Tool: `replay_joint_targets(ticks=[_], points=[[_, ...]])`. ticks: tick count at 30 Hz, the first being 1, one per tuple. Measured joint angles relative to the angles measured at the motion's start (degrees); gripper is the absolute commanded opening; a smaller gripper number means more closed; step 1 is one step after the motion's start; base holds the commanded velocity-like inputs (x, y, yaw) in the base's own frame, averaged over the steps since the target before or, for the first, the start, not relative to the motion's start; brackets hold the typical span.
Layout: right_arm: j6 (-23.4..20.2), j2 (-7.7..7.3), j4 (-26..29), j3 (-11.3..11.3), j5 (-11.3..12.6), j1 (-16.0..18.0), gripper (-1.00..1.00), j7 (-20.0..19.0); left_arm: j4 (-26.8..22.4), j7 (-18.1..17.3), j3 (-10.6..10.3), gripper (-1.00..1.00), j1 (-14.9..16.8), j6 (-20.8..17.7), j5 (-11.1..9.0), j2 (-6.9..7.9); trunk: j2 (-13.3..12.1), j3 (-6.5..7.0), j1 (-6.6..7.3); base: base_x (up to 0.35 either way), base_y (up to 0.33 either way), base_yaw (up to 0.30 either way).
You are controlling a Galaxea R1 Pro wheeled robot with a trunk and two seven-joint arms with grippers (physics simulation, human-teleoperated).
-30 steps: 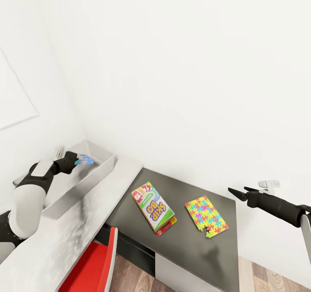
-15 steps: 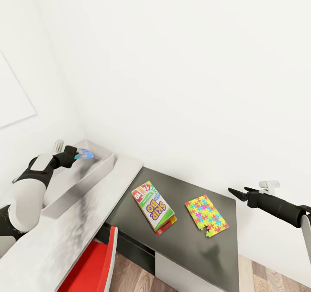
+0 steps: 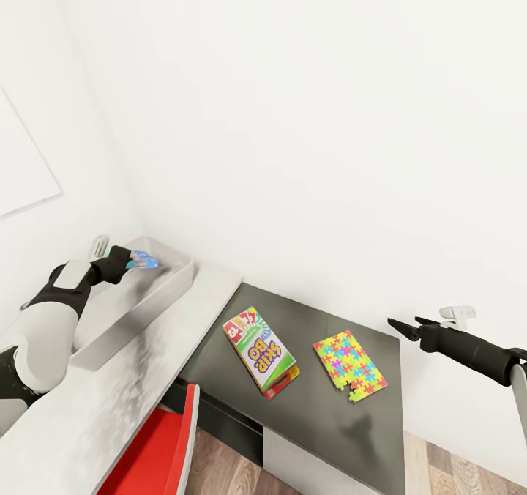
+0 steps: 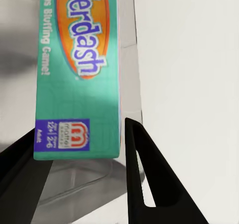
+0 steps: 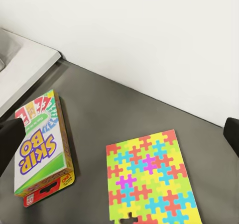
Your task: Put all the toys in the child's room - the three board games (two on the bed and one on the table), the two jigsaw puzzles on the table, and the tennis ball on the table - inside the toy box on the table in the child's room.
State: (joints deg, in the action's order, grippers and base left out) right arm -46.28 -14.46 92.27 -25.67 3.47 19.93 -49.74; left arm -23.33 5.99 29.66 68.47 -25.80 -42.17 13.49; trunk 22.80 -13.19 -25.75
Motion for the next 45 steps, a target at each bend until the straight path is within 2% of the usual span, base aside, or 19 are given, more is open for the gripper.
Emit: replay_joint_targets(ticks=[3, 10, 35, 45], points=[[0.0, -0.02, 0.0, -0.03, 0.02, -0.01, 1.0, 0.0, 0.03, -0.41, 0.03, -1.0, 0.02, 0.0, 1.05, 0.12, 0.0, -0.06, 0.0, 0.0, 0.0, 0.0], [0.0, 0.01, 0.0, 0.13, 0.03, -0.03, 1.0, 0.0, 0.08, -0.67, 0.06, -1.0, 0.0, -0.11, 1.74, 0.13, 0.0, -0.32, 0.0, 0.0, 0.0, 0.0], [0.0, 0.0, 0.0, 0.31, 0.04, -0.04, 1.0, -0.07, 1.68, -0.85, 0.18, -1.0, 0.07, -0.13, 1.65, 0.14, 0.0, -2.26, 0.0, 0.0, 0.0, 0.0], [0.0, 0.04, 0.0, 0.33, 0.04, -0.04, 1.0, -0.09, 1.71, -1.25, 0.14, -1.0, 0.84, 0.07, 1.65, -0.14, 0.0, -2.57, 0.0, 0.0, 0.0, 0.0]])
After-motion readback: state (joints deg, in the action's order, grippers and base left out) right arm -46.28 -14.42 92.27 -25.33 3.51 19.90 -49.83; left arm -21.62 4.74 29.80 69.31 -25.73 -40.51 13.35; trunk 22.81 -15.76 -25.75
